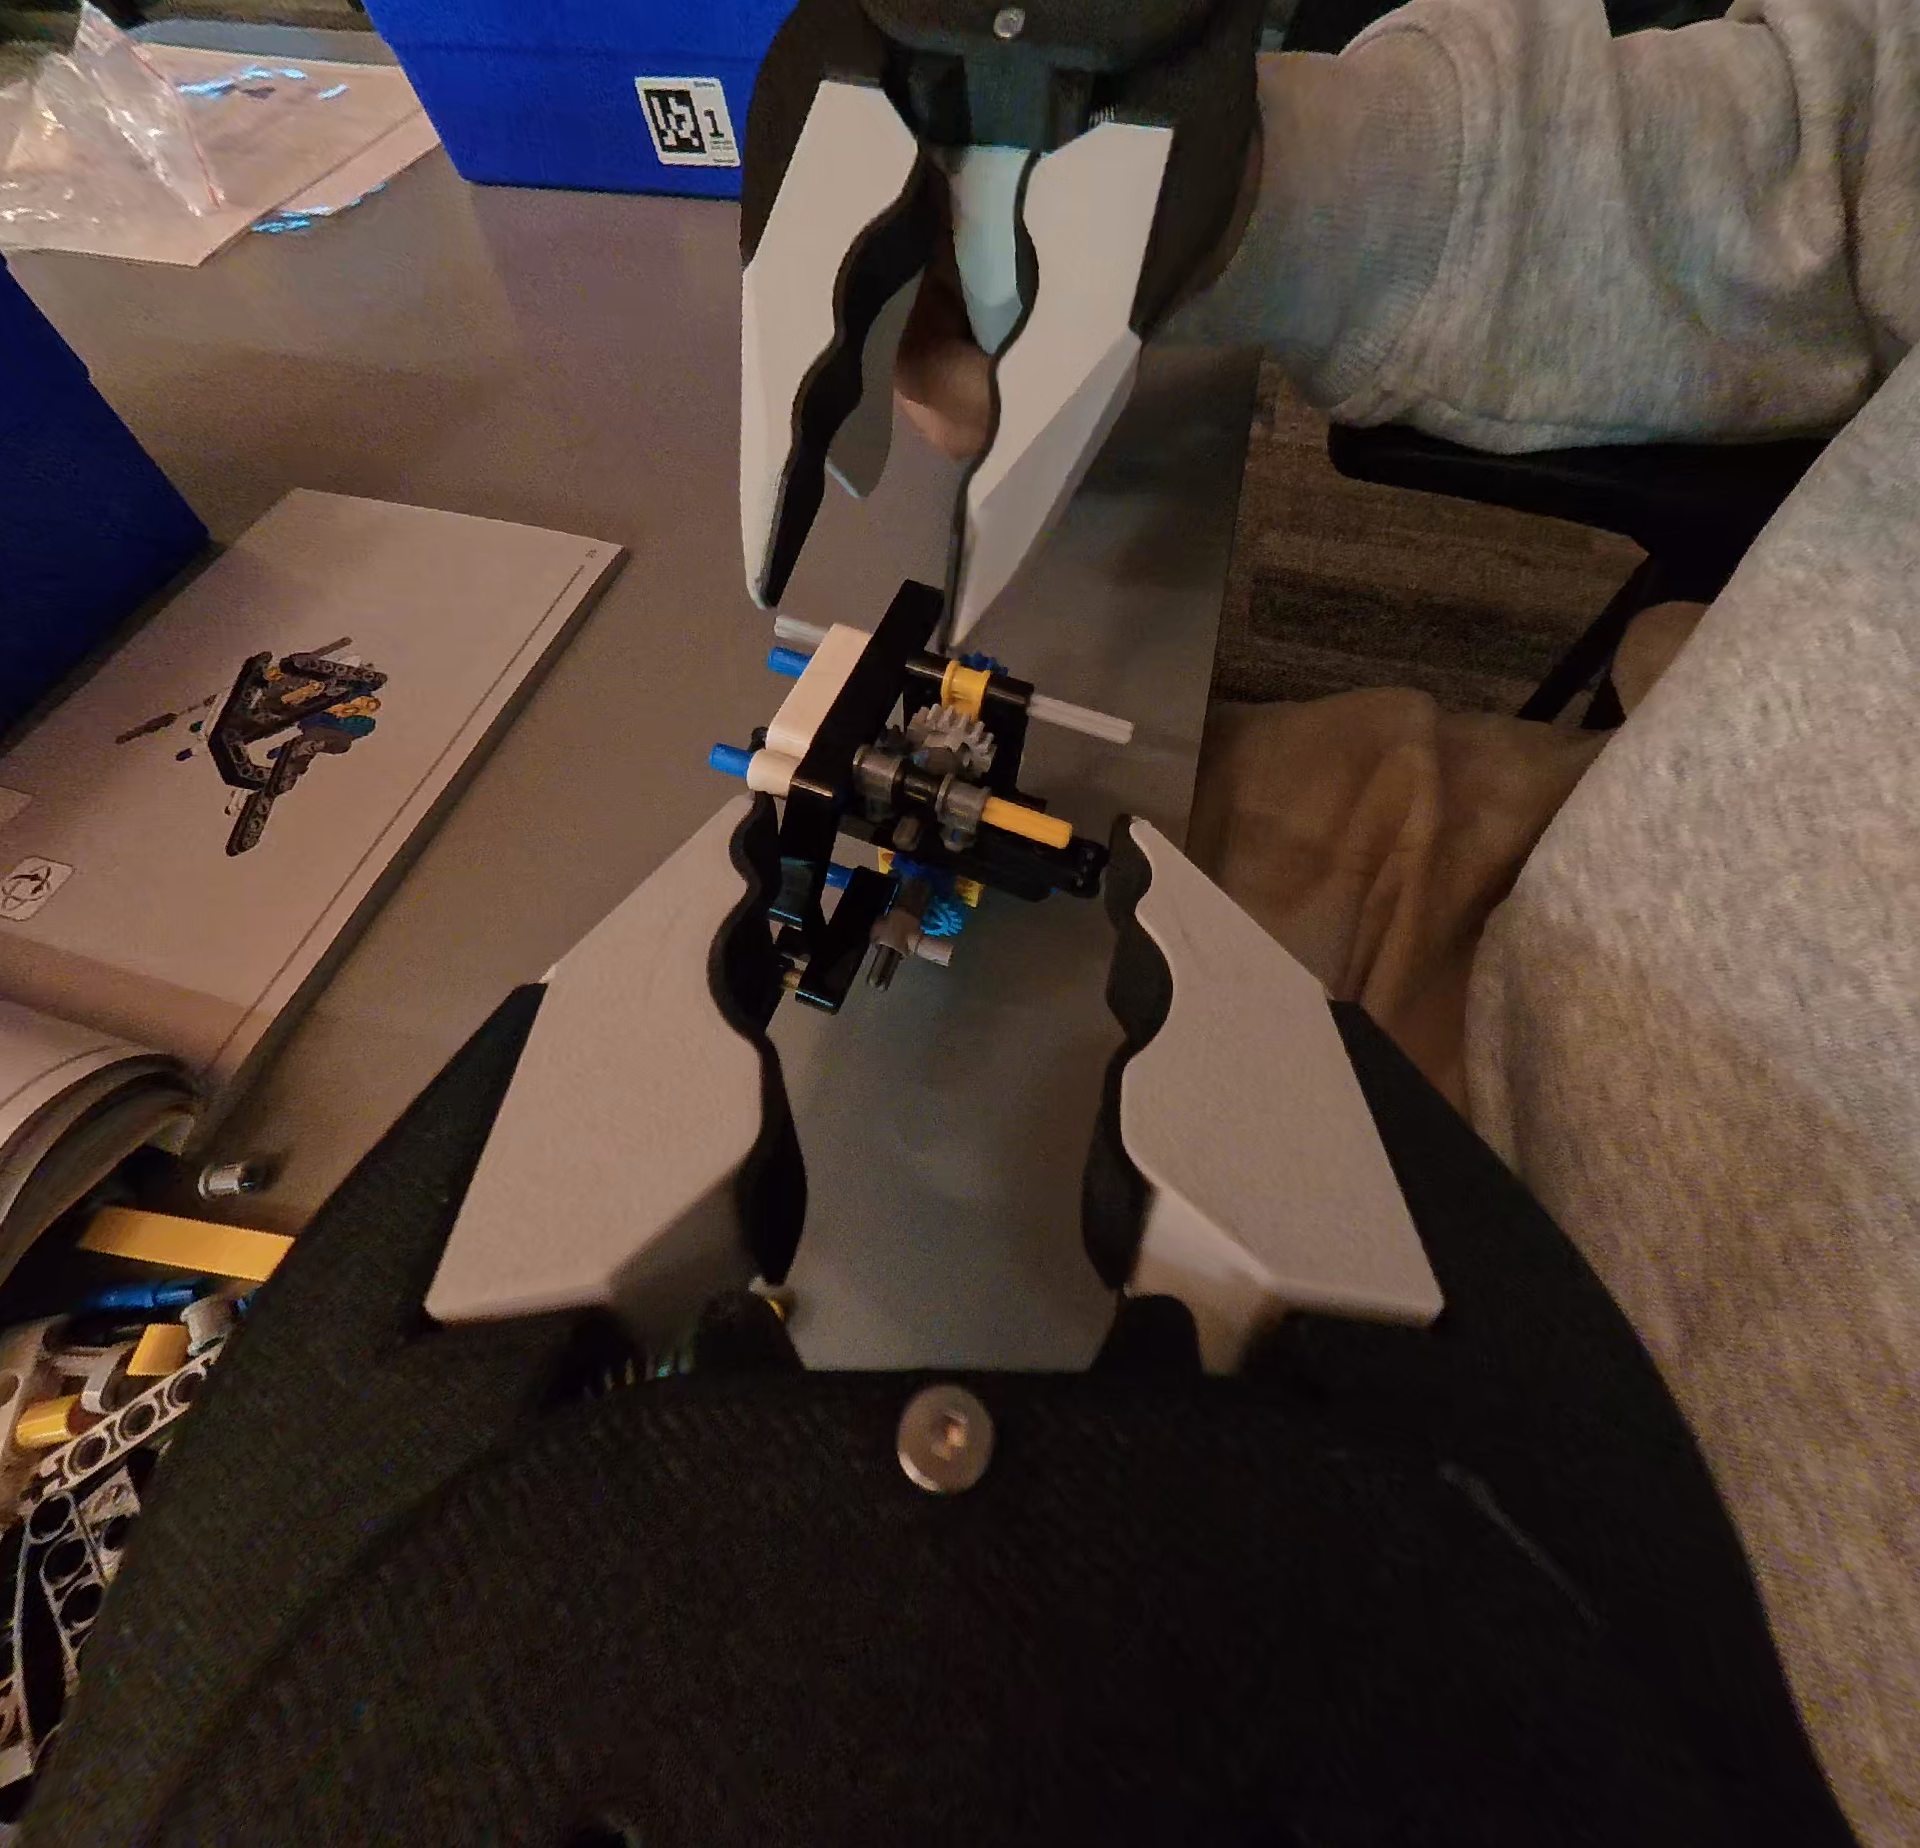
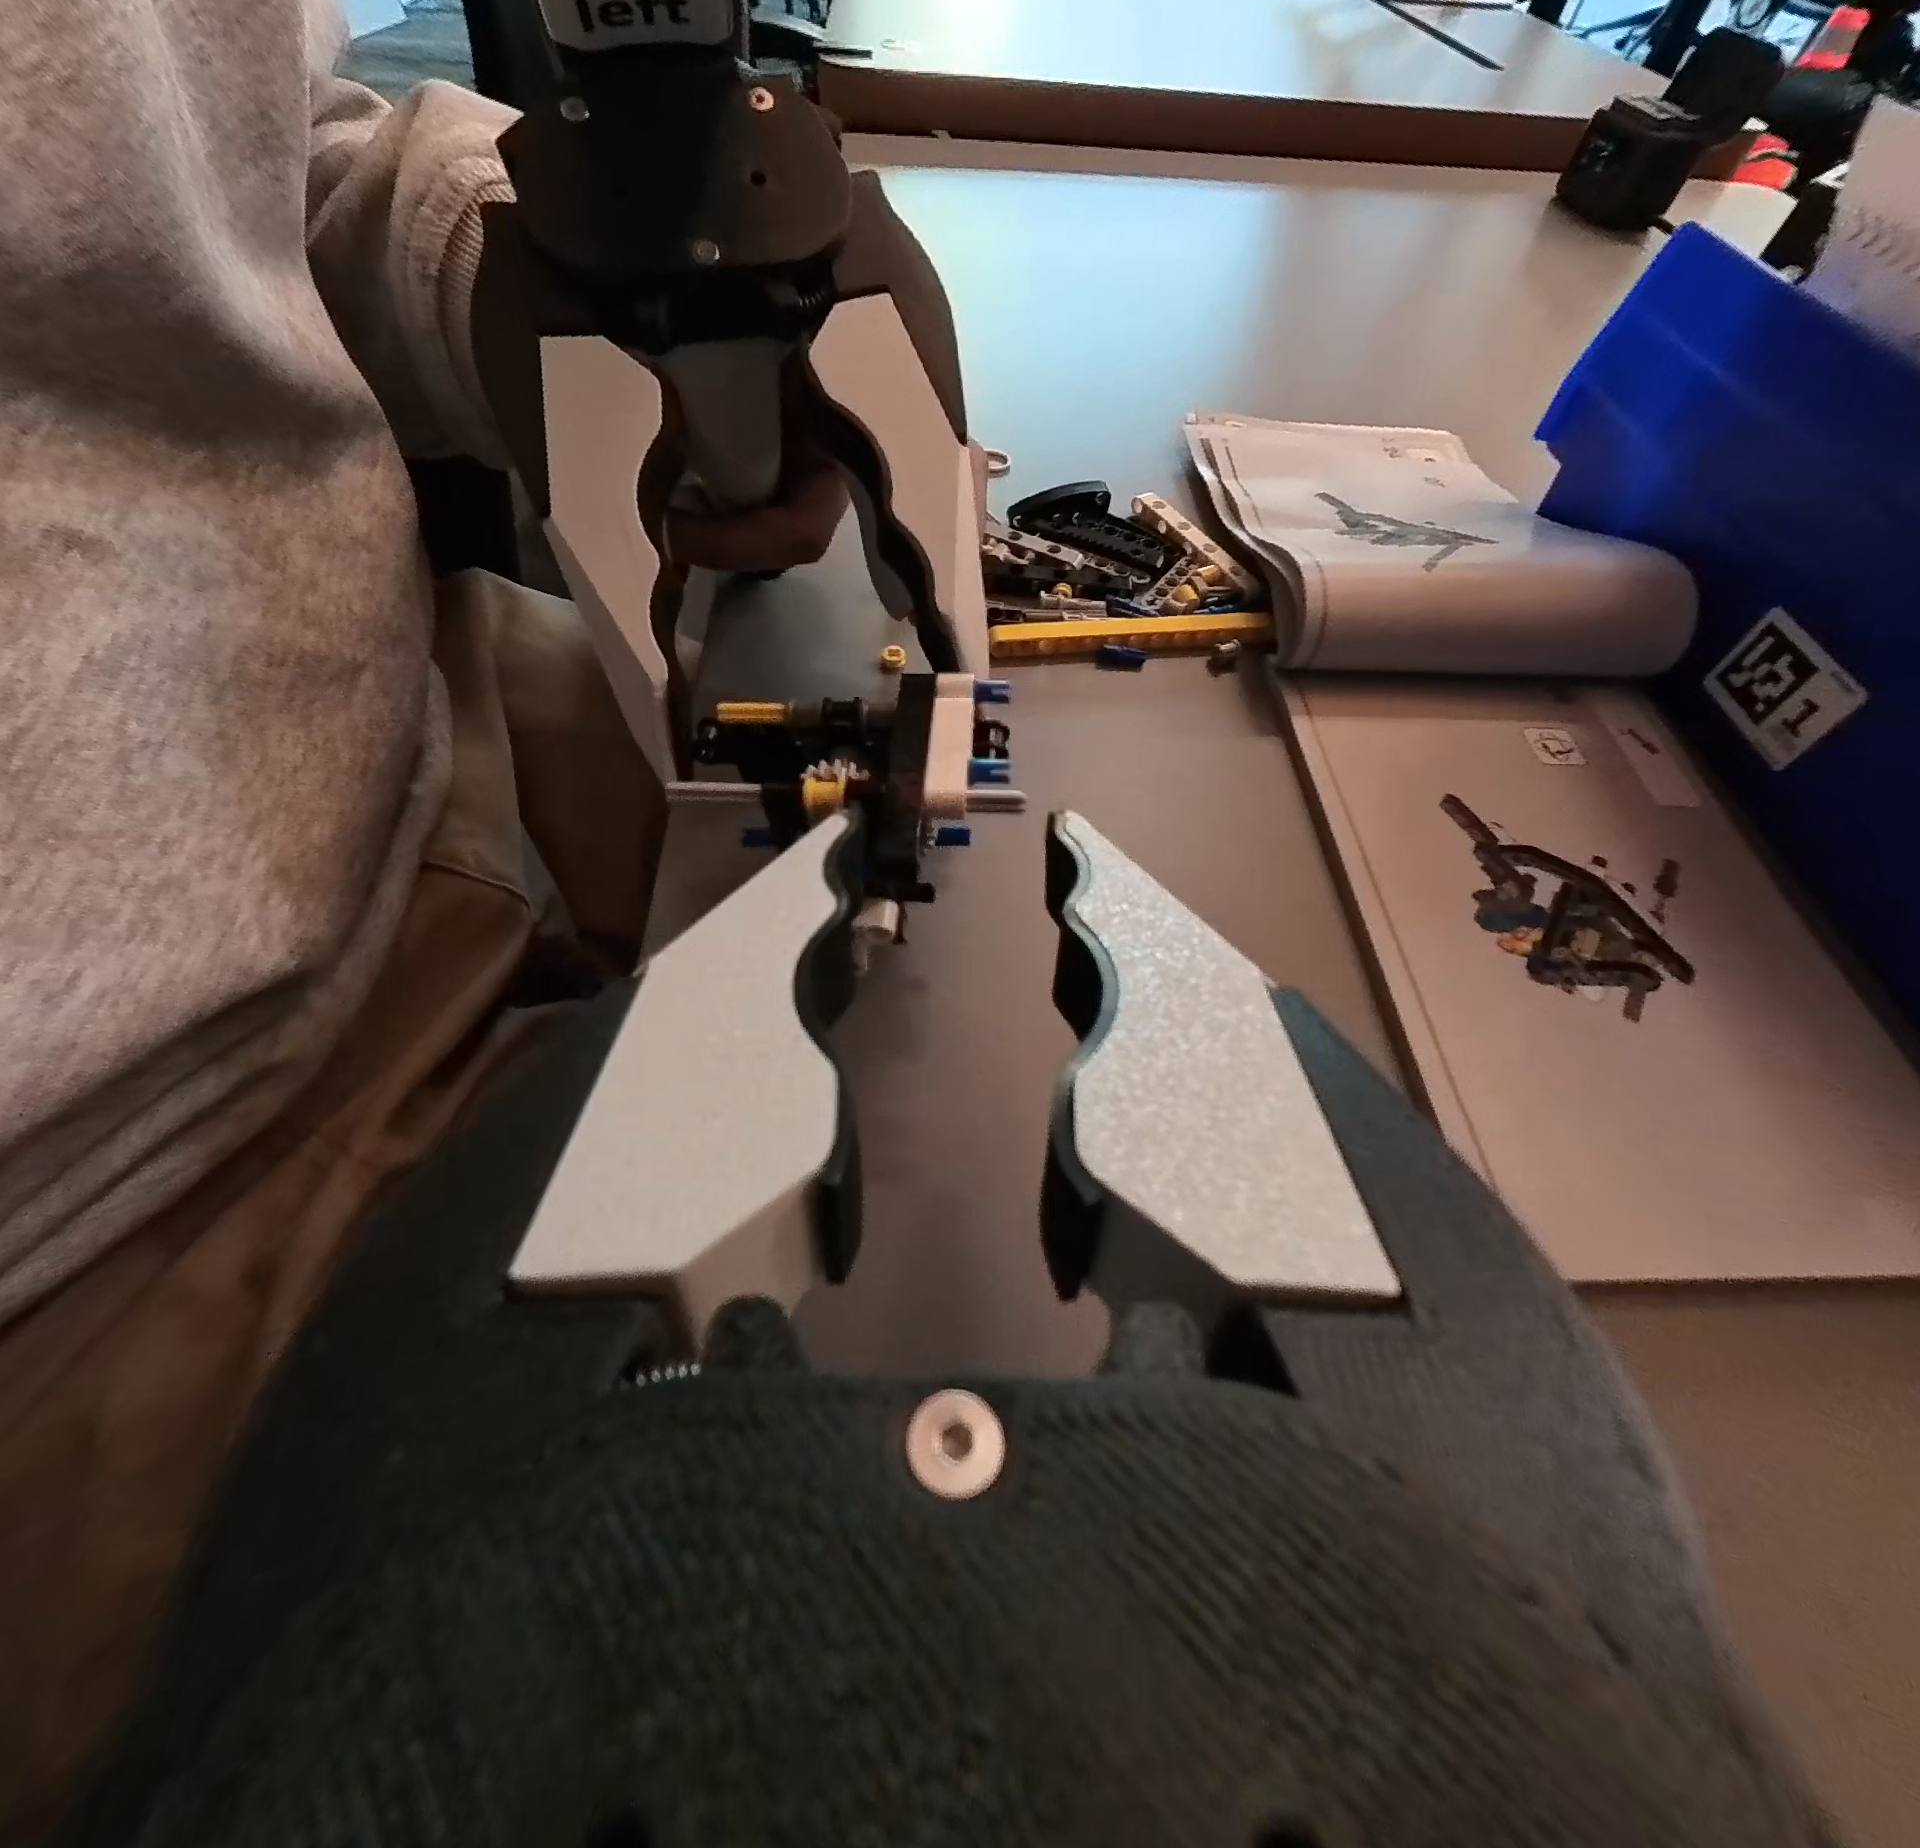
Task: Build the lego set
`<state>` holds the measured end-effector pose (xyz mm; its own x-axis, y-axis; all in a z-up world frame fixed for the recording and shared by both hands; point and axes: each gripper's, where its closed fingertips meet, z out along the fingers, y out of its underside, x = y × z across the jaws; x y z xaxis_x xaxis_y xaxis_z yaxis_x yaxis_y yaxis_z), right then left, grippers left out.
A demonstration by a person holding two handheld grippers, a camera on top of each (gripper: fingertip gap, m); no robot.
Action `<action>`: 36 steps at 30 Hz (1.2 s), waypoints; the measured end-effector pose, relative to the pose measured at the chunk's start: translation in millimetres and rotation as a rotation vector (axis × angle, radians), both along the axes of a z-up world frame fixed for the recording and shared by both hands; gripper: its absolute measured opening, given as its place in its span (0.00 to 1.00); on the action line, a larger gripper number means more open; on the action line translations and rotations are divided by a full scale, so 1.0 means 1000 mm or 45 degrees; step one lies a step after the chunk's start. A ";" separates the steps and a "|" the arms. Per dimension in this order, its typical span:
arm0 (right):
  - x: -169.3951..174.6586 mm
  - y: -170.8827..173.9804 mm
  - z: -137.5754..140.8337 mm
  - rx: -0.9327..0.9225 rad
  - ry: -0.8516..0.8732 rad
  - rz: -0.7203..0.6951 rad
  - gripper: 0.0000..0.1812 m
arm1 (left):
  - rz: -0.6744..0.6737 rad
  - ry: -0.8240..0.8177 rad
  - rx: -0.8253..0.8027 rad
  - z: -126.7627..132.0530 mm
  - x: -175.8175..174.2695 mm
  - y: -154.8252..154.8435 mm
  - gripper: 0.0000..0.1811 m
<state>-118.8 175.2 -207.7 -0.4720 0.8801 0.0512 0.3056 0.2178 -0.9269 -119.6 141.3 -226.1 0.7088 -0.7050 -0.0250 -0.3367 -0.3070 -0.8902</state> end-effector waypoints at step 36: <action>-0.002 -0.004 0.000 -0.028 0.031 0.052 0.16 | -0.002 0.007 0.003 0.000 0.000 0.001 0.34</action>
